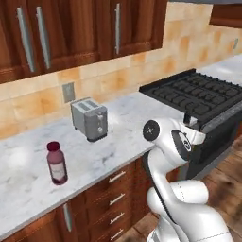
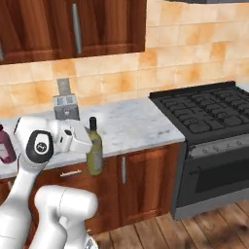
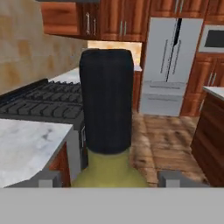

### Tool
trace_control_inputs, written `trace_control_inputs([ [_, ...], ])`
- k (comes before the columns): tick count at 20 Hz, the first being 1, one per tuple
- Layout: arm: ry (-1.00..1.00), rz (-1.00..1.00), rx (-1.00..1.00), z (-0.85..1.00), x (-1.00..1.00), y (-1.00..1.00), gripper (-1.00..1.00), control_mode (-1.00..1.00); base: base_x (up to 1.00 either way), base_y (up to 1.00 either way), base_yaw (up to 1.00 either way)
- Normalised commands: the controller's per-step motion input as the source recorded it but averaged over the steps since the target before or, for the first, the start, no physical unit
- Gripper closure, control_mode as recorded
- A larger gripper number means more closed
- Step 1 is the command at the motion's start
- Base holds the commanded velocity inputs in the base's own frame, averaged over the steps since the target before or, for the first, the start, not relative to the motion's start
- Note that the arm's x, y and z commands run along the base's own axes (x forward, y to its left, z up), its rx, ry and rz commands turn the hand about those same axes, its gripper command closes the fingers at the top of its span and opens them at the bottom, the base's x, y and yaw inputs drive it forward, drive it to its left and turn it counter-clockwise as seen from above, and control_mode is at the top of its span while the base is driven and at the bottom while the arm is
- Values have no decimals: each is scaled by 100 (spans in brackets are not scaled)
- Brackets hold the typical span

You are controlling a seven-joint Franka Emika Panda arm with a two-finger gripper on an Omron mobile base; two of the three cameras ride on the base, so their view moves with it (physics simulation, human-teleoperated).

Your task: There is a wine glass and glass cup on the dining counter. Place the wine bottle next to the wine glass and the juice bottle next to the glass cup.

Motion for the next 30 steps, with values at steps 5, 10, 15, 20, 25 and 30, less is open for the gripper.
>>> trace_control_inputs([
  [5,0,0,0,0,0,0,100,100,0,9,-99],
  [10,0,0,0,0,0,0,100,100,0,8,-100],
  [15,0,0,0,0,0,0,100,100,0,6,-100],
  [20,0,0,0,0,0,0,100,100,0,5,-100],
  [25,0,0,0,0,0,0,100,100,0,3,-100],
  [30,0,0,0,0,0,0,100,100,25,0,-58],
])
